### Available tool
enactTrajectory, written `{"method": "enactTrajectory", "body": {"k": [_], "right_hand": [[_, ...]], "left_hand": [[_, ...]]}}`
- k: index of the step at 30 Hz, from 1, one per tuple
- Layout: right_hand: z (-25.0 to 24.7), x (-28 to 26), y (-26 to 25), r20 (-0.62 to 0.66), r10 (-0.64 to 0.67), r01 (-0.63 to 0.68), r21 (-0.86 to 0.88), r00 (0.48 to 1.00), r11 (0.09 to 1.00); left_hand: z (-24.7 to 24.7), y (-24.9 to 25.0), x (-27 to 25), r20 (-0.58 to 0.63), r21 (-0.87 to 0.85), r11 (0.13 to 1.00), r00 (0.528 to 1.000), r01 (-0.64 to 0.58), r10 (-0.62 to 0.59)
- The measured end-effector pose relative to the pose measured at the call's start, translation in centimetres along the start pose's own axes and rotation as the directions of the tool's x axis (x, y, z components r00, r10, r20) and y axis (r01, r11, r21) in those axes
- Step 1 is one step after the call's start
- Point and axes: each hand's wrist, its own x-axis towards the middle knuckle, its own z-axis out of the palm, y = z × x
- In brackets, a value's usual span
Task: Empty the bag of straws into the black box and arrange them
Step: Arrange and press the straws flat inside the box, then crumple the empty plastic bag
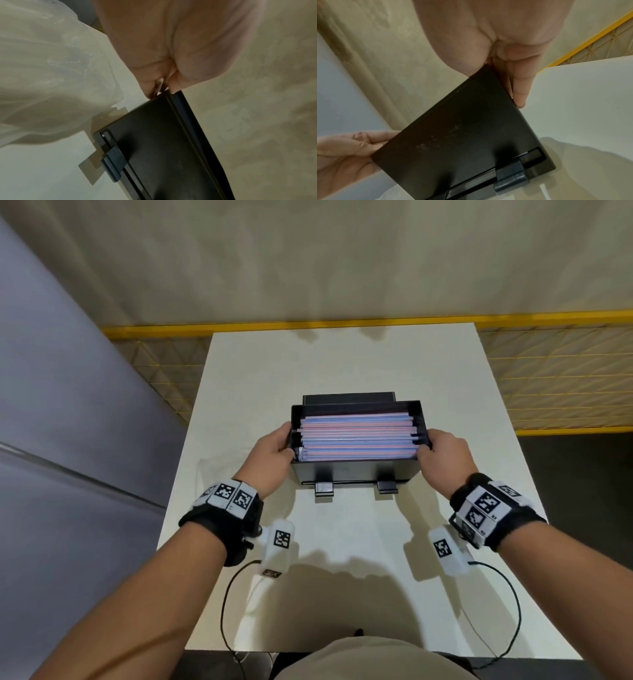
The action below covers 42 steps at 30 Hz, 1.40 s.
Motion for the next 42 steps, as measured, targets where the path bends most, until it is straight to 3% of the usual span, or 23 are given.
{"method": "enactTrajectory", "body": {"k": [12, 18, 30, 32, 34, 36, 38, 39, 41, 42], "right_hand": [[0.0, 1.4, -0.4, 0.012, 0.015, -0.015, -0.026, 1.0, 1.0], [-0.2, 1.4, -0.5, 0.028, 0.003, -0.002, -0.03, 1.0, 1.0], [-0.8, 1.5, -0.7, 0.064, -0.002, 0.003, -0.017, 0.998, 1.0], [-0.8, 1.4, -0.4, 0.079, 0.014, -0.015, 0.0, 0.997, 1.0], [-1.1, 0.9, -0.2, 0.1, 0.024, -0.028, 0.043, 0.995, 0.999], [-1.8, -0.2, 0.0, 0.084, 0.026, -0.03, 0.039, 0.996, 0.999], [-2.7, -1.3, 0.6, 0.023, -0.013, 0.014, -0.037, 1.0, 0.999], [-3.1, -2.0, 1.1, -0.001, -0.046, 0.045, -0.066, 0.999, 0.997], [-3.9, -3.1, 2.1, -0.039, -0.084, 0.079, -0.116, 0.996, 0.99], [-4.1, -3.6, 2.5, -0.046, -0.095, 0.087, -0.147, 0.994, 0.985]], "left_hand": [[-1.0, -0.1, 2.0, 0.046, 0.121, 0.992, 0.998, 0.026, -0.032], [-0.8, -0.4, 1.9, 0.035, 0.18, 0.984, 0.999, -0.013, 0.007], [-0.7, -0.2, 1.9, 0.023, 0.165, 0.986, 1.0, -0.006, 0.002], [-0.3, -0.5, 1.4, -0.024, 0.144, 0.989, 1.0, 0.019, -0.016], [-0.6, -1.6, -0.2, -0.179, 0.24, 0.969, 0.984, 0.053, -0.009], [-1.6, -3.1, -2.6, -0.286, 0.478, 0.879, 0.947, 0.01, 0.145], [-3.2, -5.1, -5.1, -0.291, 0.738, 0.673, 0.921, 0.044, 0.258], [-3.9, -6.3, -6.3, -0.287, 0.811, 0.573, 0.934, 0.118, 0.214], [-4.7, -8.7, -8.6, -0.253, 0.871, 0.421, 0.965, 0.255, -0.062], [-4.9, -10.1, -9.8, -0.217, 0.883, 0.374, 0.953, 0.284, -0.212]]}}
